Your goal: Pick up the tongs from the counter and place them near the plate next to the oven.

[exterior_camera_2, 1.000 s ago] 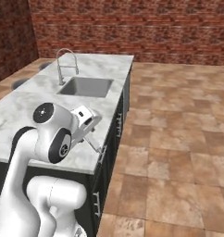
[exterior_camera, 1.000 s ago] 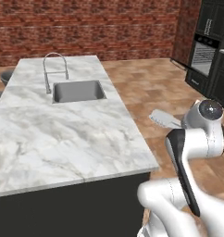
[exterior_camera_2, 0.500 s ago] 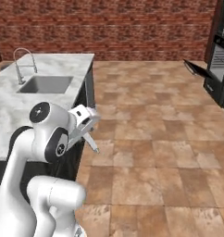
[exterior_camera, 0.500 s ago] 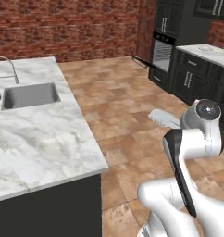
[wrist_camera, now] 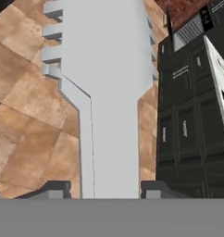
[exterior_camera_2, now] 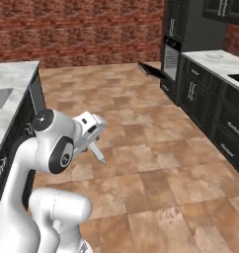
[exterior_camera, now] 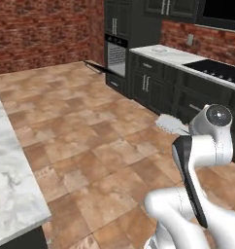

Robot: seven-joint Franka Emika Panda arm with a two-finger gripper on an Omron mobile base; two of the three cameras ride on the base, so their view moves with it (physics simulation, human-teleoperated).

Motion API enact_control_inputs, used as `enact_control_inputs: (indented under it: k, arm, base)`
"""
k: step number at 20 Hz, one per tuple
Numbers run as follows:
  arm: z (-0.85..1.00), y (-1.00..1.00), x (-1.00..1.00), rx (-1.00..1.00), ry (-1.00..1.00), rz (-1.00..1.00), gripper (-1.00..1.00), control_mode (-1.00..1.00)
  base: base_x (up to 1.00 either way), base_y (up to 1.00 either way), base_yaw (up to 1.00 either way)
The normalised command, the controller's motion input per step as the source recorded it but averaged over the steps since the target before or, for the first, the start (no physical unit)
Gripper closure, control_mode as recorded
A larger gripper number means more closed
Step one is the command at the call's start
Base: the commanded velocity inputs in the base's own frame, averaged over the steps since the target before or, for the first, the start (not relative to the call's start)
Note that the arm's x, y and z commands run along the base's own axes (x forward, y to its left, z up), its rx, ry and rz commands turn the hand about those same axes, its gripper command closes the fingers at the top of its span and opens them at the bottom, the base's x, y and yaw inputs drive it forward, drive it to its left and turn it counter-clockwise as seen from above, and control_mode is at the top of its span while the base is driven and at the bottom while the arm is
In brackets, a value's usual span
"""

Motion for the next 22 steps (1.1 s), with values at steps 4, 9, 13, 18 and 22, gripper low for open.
enact_control_inputs:
  k: [4, 9, 13, 18, 22]
  arm:
    - [0.00, 0.00, 0.00, 0.00, 0.00, 0.00, 1.00, 1.00]
    - [0.00, 0.00, 0.00, 0.00, 0.00, 0.00, 1.00, 1.00]
    - [0.00, 0.00, 0.00, 0.00, 0.00, 0.00, 1.00, 1.00]
    - [0.00, 0.00, 0.00, 0.00, 0.00, 0.00, 1.00, 1.00]
    - [0.00, 0.00, 0.00, 0.00, 0.00, 0.00, 1.00, 1.00]
  base:
    - [0.94, -0.15, -0.35]
    - [1.00, 0.01, -0.21]
    - [1.00, 0.07, -0.13]
    - [1.00, 0.03, -0.12]
    - [1.00, 0.01, -0.16]
